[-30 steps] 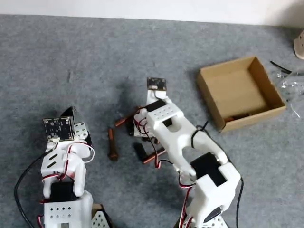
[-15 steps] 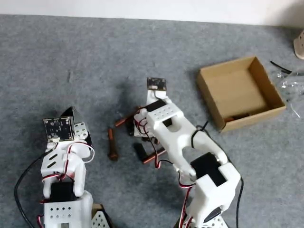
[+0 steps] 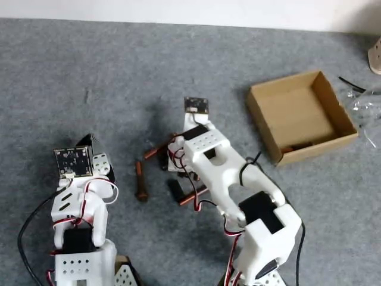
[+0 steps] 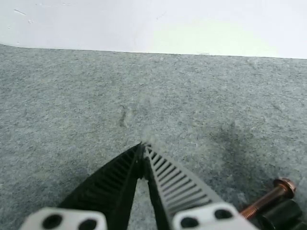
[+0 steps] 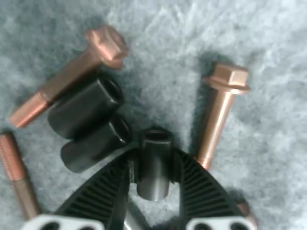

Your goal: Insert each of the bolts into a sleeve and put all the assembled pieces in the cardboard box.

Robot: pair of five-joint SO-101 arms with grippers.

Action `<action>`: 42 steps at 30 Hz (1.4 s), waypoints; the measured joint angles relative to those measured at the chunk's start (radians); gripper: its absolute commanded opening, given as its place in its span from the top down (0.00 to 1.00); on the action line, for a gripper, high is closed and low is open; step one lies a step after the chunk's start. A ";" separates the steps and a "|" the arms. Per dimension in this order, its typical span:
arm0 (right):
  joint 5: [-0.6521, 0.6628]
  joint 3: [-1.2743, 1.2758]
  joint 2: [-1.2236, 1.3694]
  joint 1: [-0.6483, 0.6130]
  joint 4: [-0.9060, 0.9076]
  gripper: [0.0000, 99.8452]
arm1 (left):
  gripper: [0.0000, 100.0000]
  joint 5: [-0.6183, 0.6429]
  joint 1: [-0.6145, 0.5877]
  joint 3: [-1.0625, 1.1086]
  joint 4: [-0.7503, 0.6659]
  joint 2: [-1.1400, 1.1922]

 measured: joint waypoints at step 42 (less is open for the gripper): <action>0.005 -0.063 -0.476 0.242 0.215 1.00 | 0.98 0.000 0.000 0.000 0.000 0.000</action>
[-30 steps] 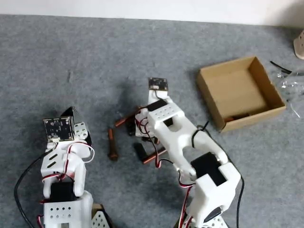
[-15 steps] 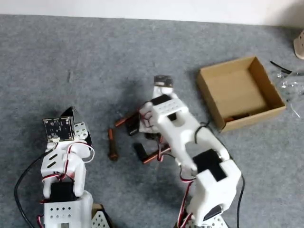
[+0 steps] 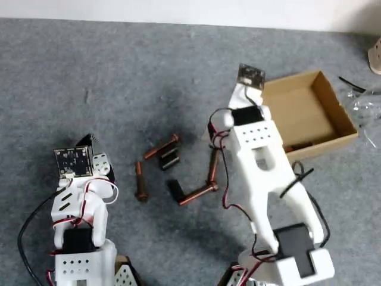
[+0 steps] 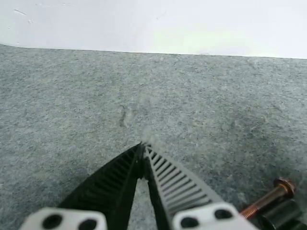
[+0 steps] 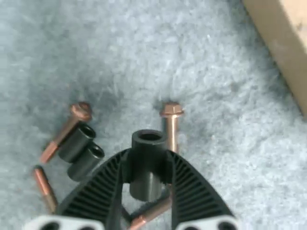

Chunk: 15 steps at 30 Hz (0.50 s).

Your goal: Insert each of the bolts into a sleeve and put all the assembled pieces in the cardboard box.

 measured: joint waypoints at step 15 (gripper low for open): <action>0.226 0.669 -0.562 0.071 -0.473 1.00 | 0.98 0.000 0.000 0.000 0.000 0.000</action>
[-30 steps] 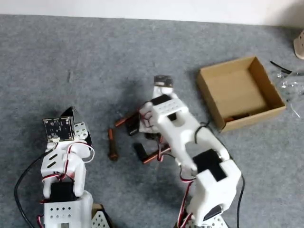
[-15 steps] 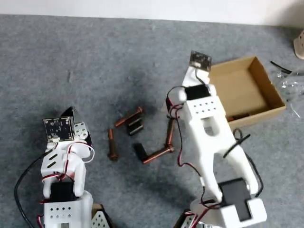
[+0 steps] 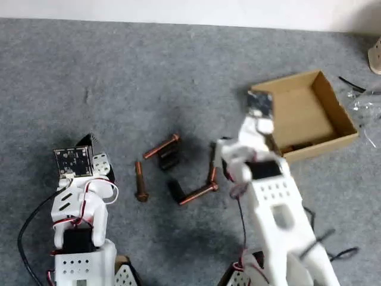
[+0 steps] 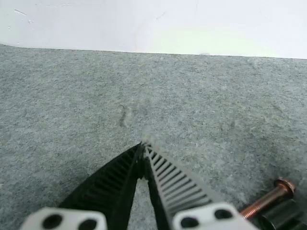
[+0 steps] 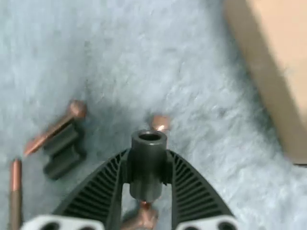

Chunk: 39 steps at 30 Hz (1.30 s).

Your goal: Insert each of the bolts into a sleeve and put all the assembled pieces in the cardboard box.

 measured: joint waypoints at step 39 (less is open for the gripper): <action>0.003 0.692 -1.096 0.292 -0.180 1.00 | 0.98 -0.315 0.339 -0.506 0.121 0.658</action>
